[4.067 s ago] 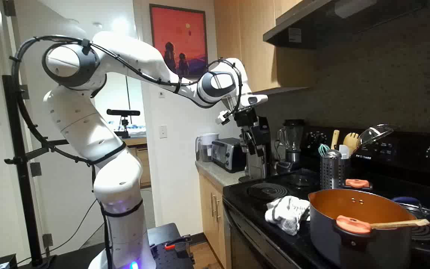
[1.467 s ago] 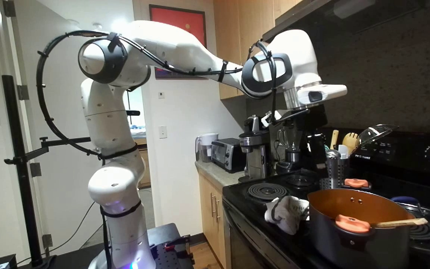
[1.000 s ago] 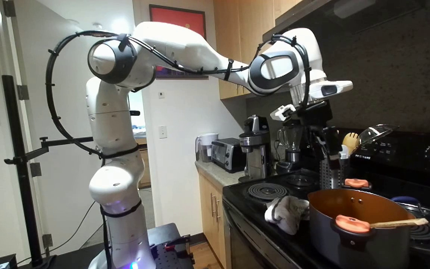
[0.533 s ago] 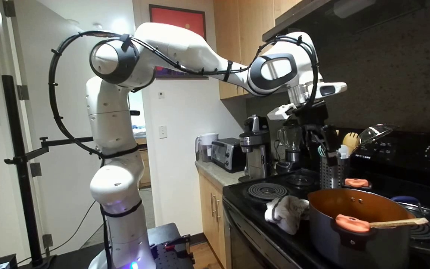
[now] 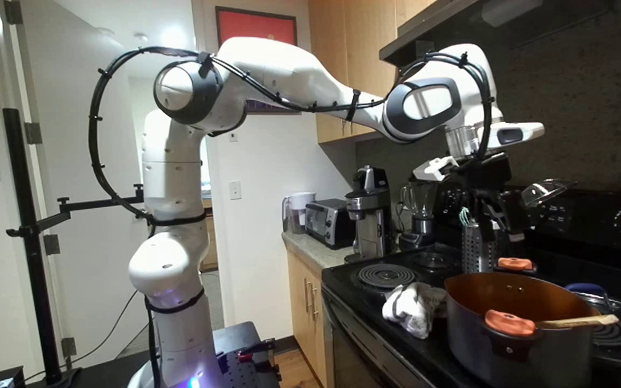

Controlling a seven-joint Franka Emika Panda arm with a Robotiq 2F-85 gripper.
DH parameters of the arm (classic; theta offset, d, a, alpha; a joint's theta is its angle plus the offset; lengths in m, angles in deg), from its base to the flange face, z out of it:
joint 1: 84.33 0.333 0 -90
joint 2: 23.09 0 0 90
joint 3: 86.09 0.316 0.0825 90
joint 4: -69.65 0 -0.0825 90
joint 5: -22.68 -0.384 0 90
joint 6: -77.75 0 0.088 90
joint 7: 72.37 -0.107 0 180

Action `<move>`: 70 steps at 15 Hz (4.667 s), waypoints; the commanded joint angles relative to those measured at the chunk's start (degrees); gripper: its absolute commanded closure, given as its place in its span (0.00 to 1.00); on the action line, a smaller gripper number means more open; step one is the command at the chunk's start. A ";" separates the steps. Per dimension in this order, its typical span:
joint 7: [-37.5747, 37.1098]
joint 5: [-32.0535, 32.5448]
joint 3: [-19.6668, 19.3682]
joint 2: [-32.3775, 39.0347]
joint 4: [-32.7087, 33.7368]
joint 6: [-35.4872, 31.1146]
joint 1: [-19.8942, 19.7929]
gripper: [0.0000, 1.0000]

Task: Stir the contents in the grey pot on the stove

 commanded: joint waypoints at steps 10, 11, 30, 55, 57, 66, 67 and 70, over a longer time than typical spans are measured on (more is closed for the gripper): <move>1.04 -12.35 -0.21 16.07 15.49 6.69 -8.92 0.00; 1.26 -13.32 -0.05 16.94 16.42 7.20 -9.49 0.00; 1.06 -25.28 5.22 25.29 27.55 6.97 -17.73 0.56; 1.79 -25.29 6.10 25.73 27.13 6.88 -17.22 0.98; 1.90 -25.67 6.25 25.60 27.25 6.48 -17.26 0.99; 2.98 -25.47 6.36 22.53 25.74 5.21 -16.50 0.97; 3.47 -25.66 6.47 21.74 25.57 4.98 -16.43 0.97; 3.87 -25.65 6.70 19.41 25.32 4.59 -16.11 0.97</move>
